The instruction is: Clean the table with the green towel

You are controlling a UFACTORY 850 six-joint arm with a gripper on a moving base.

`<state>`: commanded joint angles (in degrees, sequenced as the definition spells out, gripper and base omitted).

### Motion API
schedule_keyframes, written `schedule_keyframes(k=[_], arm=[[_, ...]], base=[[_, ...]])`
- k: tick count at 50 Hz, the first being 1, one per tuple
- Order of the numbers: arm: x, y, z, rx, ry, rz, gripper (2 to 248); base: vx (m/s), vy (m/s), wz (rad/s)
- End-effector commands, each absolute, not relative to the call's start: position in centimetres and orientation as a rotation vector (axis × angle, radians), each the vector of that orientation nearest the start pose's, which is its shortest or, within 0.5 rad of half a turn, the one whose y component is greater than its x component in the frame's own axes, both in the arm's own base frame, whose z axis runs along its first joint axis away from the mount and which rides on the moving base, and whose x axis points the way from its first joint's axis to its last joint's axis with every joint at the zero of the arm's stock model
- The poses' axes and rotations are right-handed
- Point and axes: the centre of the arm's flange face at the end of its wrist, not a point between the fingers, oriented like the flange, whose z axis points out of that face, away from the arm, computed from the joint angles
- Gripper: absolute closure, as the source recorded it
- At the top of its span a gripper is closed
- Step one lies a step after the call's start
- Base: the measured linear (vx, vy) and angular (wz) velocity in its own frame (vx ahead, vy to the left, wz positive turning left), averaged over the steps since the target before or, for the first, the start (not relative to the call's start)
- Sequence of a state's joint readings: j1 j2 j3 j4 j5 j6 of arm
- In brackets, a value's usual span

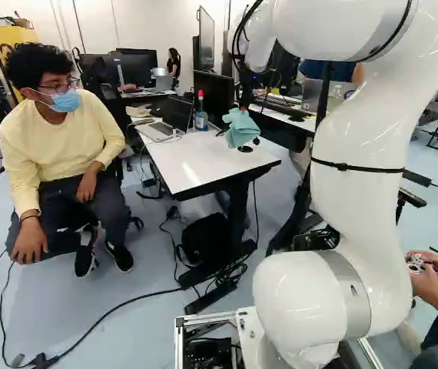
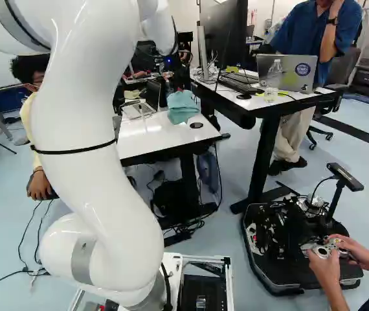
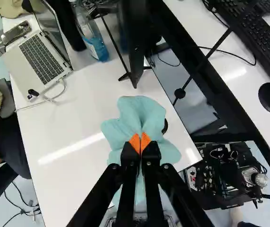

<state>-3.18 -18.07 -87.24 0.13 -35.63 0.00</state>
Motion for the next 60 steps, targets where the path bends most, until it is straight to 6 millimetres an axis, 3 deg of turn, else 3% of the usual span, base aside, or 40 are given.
schedule_keyframes(k=[60], arm=[[64.3,-4.6,57.6,-2.995,0.17,-0.879,225]], base=[[0.0,0.0,0.0]])
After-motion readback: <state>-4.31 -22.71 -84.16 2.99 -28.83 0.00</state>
